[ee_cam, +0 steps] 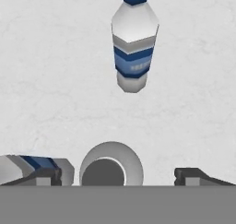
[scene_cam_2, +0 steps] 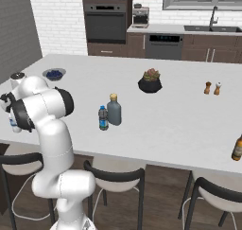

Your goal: Move the plastic bottles in the middle to the plastics group, and the glass bottles in the middle to the glass group.

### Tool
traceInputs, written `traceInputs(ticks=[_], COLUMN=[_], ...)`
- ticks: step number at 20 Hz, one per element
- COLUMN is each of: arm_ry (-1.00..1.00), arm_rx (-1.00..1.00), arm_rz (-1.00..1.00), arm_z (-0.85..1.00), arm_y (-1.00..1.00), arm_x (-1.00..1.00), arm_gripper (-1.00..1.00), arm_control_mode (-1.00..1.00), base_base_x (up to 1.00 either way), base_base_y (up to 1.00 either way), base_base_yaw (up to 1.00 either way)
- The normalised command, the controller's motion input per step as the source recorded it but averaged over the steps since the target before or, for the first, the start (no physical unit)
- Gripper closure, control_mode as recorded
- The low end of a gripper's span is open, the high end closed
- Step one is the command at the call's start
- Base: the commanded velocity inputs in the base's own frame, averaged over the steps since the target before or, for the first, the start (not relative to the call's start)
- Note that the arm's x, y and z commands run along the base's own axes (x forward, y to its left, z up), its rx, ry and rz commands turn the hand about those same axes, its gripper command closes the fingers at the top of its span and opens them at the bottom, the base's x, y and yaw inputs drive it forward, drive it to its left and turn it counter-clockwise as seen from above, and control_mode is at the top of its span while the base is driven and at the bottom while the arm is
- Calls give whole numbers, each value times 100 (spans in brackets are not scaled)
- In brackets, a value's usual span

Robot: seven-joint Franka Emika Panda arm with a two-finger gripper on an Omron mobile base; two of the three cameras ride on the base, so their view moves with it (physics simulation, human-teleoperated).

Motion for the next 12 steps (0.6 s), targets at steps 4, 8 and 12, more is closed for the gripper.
traceInputs(ticks=[4,8,12], arm_ry=[1,-1,-1], arm_rx=[0,0,0], arm_rz=[0,0,0], arm_z=[27,29,39], arm_y=[4,0,-2], arm_x=[-4,-25,-21], arm_gripper=[-100,-100,-100], arm_control_mode=[-100,-100,-100], base_base_x=[0,0,0], base_base_y=[0,0,0], base_base_yaw=[0,0,0])
